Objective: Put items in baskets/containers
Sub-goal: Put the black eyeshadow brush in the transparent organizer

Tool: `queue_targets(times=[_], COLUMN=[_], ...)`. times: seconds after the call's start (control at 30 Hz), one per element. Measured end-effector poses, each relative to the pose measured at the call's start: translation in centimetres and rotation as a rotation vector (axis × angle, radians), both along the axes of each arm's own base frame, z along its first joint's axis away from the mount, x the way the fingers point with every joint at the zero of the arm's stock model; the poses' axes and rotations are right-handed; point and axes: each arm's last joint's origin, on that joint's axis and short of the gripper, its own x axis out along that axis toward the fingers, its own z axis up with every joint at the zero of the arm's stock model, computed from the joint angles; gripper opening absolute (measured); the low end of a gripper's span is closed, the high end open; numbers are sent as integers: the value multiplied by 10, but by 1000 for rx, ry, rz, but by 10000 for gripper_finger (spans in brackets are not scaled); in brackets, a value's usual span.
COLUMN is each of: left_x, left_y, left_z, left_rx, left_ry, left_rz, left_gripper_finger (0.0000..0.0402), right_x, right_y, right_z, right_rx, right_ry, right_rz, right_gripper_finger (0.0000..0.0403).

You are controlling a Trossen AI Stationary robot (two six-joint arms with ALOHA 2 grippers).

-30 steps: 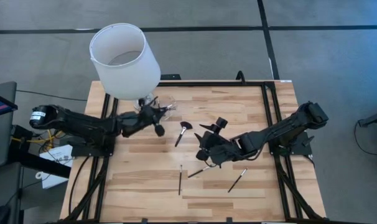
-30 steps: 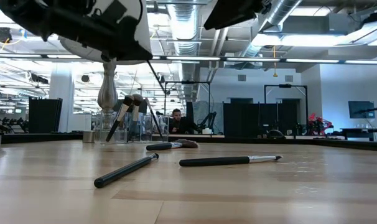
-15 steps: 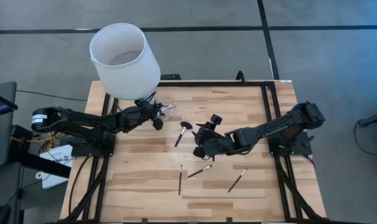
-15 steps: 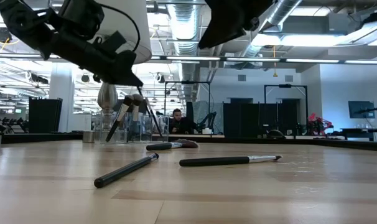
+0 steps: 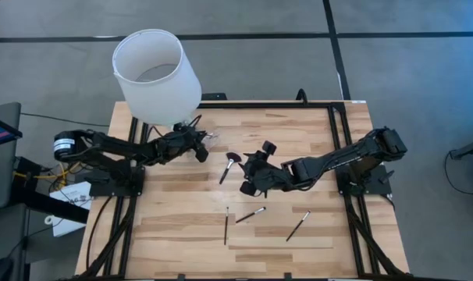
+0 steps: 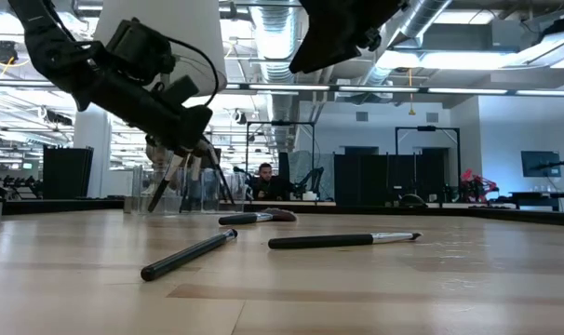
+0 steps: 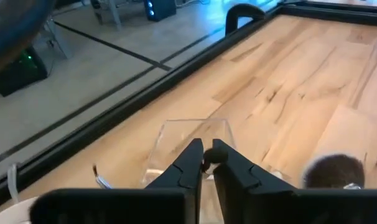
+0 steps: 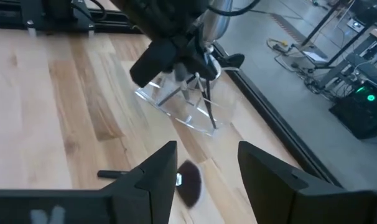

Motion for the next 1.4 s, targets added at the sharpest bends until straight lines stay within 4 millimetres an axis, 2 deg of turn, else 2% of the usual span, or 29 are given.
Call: queue_targets(times=[0.2,0.4,0.5,0.6,0.7,0.8,0.93,1.07,1.27,1.4], left_x=[-1,-9,-13,-15,-14,-12,-10,-9,-9,-9], left_y=[0,-7,-16,-30,-47,-63,-74,-77,-76,-76], left_z=[4,33,46,59,63,61,56,54,55,55], left_rx=[3,46,48,18,-24,-48,-63,-66,-66,-67], left_ry=[-24,-152,-209,-295,-327,-318,-289,-277,-282,-282], left_rz=[-8,-29,-93,-240,-404,-514,-567,-572,-570,-570], left_gripper_finger=[67,98,103,103,102,102,101,102,102,101], right_x=[2,1,-4,-17,-37,-65,-92,-105,-116,-112], right_y=[1,9,21,34,43,42,38,41,58,76], right_z=[-2,0,20,46,65,77,63,40,-1,-30], right_rx=[125,151,154,119,77,84,283,548,635,690], right_ry=[-7,16,-21,-8,50,123,279,354,479,469], right_rz=[68,153,197,262,319,358,455,476,419,432], right_gripper_finger=[162,161,161,161,161,161,161,157,135,123])
